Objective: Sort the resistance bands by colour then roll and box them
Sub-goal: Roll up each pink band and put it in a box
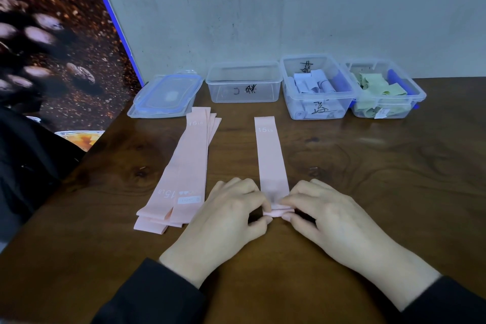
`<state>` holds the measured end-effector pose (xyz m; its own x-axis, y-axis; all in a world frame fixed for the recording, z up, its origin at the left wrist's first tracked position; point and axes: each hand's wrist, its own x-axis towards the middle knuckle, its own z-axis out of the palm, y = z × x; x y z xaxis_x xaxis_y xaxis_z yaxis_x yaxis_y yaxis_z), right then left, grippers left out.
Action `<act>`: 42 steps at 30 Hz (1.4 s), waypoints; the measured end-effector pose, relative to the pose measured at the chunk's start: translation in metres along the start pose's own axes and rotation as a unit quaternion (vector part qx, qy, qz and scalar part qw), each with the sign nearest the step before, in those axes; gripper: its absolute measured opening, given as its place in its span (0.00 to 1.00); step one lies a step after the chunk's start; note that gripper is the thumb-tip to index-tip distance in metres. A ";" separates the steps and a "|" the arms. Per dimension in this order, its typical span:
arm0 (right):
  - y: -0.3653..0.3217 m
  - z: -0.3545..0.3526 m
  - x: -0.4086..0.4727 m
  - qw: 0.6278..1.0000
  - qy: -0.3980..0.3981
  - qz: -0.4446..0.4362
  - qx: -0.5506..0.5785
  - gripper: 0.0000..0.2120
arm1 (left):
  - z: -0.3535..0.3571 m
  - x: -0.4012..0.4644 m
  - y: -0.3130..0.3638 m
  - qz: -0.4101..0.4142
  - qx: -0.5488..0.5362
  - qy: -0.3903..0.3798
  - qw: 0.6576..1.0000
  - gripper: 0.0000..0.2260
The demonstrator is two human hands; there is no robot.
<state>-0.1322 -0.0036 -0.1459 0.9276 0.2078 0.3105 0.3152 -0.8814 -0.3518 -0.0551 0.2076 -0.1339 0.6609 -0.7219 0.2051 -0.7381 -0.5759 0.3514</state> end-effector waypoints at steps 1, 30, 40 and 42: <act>0.000 0.000 0.001 1.000 -0.001 -0.001 0.000 0.06 | 0.000 0.000 0.000 -0.002 0.000 0.004 1.000 0.07; 0.031 -0.007 0.036 0.990 -0.075 -0.025 0.121 0.12 | -0.028 0.040 -0.001 0.077 0.072 -0.119 0.987 0.10; 0.035 -0.005 0.040 0.991 -0.057 -0.021 0.120 0.02 | -0.017 0.050 -0.018 0.088 -0.001 -0.087 0.992 0.09; 0.038 -0.006 0.038 0.990 -0.050 -0.024 0.127 0.02 | -0.016 0.048 -0.019 0.095 0.005 -0.074 0.993 0.10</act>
<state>-0.0860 -0.0313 -0.1423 0.9213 0.2991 0.2487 0.3886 -0.7366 -0.5536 -0.0067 0.1899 -0.1164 0.4825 -0.8660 0.1310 -0.8495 -0.4263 0.3107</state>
